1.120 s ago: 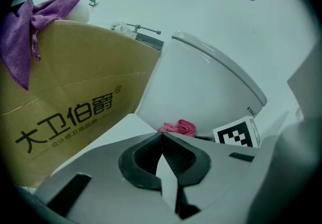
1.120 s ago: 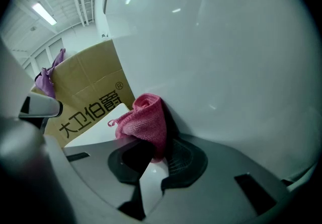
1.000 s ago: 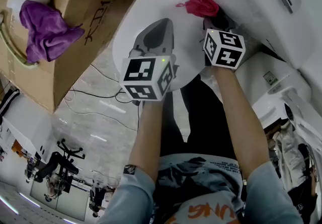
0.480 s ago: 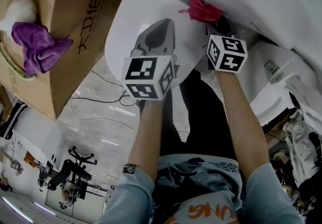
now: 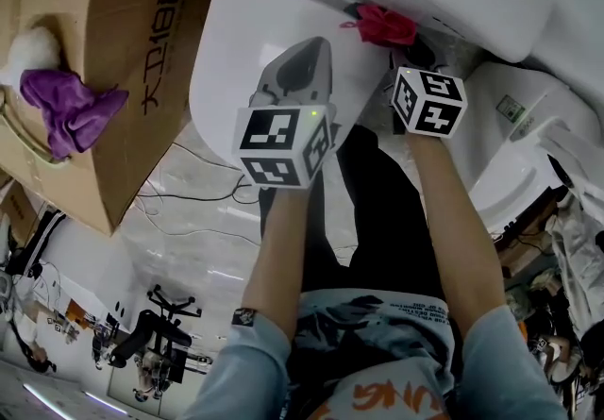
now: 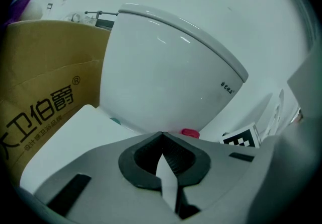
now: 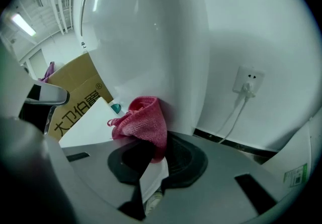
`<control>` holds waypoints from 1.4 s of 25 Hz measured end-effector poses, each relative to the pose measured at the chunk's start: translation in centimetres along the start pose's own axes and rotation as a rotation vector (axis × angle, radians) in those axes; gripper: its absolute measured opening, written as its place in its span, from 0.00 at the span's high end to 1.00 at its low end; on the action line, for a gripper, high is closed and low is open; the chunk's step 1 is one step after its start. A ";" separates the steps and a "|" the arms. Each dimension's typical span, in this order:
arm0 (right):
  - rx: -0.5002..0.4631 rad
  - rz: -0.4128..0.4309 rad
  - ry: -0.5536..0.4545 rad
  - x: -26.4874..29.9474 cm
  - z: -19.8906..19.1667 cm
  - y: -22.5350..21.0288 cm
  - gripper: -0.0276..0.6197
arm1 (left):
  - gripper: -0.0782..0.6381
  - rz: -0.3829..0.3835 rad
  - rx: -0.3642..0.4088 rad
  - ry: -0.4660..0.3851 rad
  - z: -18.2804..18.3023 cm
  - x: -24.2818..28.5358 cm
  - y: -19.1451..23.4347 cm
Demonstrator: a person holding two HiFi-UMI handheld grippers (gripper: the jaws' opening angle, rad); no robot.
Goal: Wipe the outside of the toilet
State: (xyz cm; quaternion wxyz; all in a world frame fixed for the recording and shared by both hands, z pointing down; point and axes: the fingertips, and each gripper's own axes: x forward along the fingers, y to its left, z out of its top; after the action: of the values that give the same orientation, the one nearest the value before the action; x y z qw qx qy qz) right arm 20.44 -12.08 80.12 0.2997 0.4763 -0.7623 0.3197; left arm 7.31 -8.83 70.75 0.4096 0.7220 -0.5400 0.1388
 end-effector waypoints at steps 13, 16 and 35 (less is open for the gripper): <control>0.243 -0.122 -0.089 -5.9 -0.1 -3.6 0.86 | 0.86 -0.040 0.078 -0.086 2.6 -2.4 -2.0; 0.251 -0.135 -0.141 -8.1 1.2 -3.2 0.86 | 0.86 -0.097 0.089 -0.123 3.5 -3.8 -2.7; 0.210 -0.014 -0.460 -23.8 16.2 15.1 0.86 | 0.86 -0.067 0.067 -0.349 18.3 -24.5 -1.0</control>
State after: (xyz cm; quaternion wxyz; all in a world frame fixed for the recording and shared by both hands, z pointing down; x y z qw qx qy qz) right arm 12.88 -6.71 48.95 0.0692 0.5704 -0.7697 0.2782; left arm -5.56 -5.99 43.07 0.2899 0.7659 -0.5736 0.0157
